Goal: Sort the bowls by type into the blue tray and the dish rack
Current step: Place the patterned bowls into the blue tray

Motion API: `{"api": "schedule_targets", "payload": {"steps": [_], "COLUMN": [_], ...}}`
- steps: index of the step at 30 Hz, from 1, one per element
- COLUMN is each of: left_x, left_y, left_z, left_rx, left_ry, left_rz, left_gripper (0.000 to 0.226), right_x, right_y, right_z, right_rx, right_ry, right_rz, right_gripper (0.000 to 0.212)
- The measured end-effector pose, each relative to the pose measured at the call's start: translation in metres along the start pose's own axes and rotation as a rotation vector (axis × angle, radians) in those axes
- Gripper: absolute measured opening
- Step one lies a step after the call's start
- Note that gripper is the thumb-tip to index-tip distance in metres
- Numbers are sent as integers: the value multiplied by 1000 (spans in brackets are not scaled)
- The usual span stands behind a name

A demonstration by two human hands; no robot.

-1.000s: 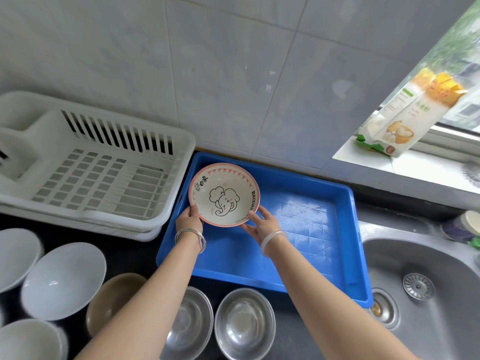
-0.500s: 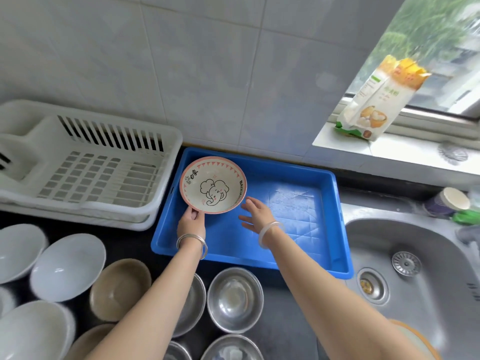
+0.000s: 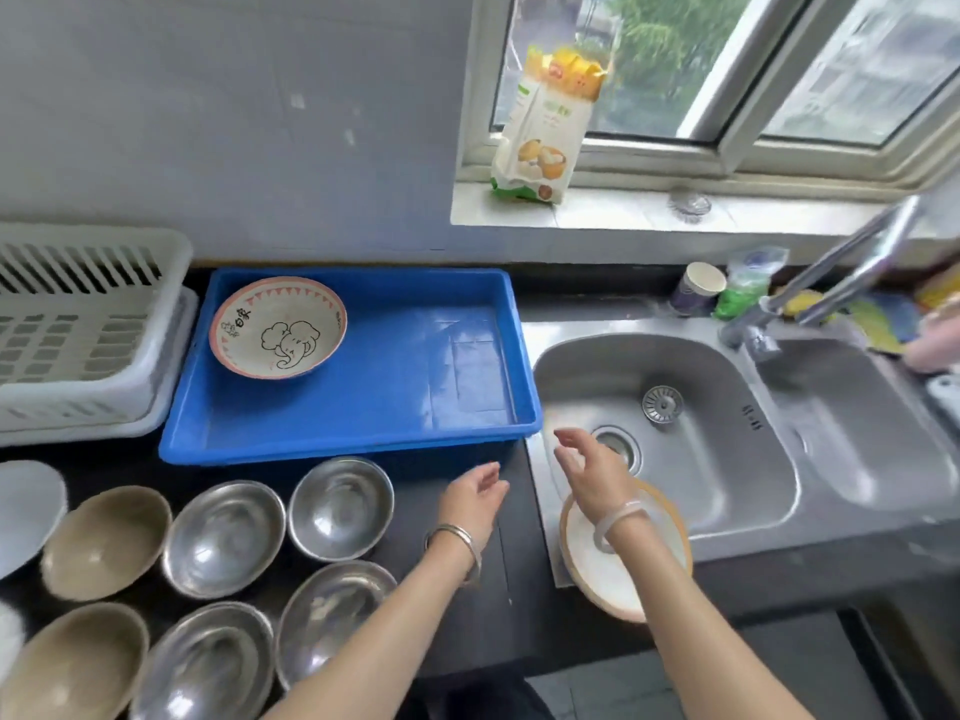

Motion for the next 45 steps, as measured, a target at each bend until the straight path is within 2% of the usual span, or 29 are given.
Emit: {"api": "schedule_targets", "payload": {"steps": [4, 7, 10, 13, 19, 24, 30, 37, 43, 45], "left_x": [21, 26, 24, 23, 23, 21, 11, -2, -20, -28], "left_y": [-19, -30, -41, -50, -49, -28, 12, 31, 40, 45], "left_z": [-60, -80, -87, -90, -89, -63, 6, 96, 179, 205], "left_rx": [-163, -237, -210, -149, -42, 11, 130, 366, 353, 334], "left_ry": [-137, -166, -152, -137, -82, -14, 137, 323, 503, 552], "left_rz": [29, 25, 53, 103, 116, 71, -41, -73, -127, -156], "left_gripper": [46, 42, 36, 35, 34, 32, 21, 16, 7, 10], "right_x": [33, 51, 61, 66, 66, 55, 23, -20, -62, -76], "right_y": [77, 112, 137, 153, 151, 116, 46, -48, -132, -162], "right_z": [30, 39, 39, 34, 34, 47, 42, 1, -42, -55], "right_rx": [168, 128, 54, -23, -69, -57, -198, -308, -311, -297], "right_ry": [15, 38, 34, 41, 92, 162, 146, 40, -56, -71], "right_rz": [-134, -177, -278, -382, -358, -239, -101, 8, 58, 90], "right_gripper": [39, 45, 51, 47, 44, 41, 38, 33, 28, 26]}}
Point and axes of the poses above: each hand's wrist, its own x-axis away from the middle knuckle, its own z-axis out of the back of the hand, y = z × x, the point moved 5 cm from there along -x, towards the middle knuckle, and after that the axes turned 6 degrees about x, right-handed, at the moved point
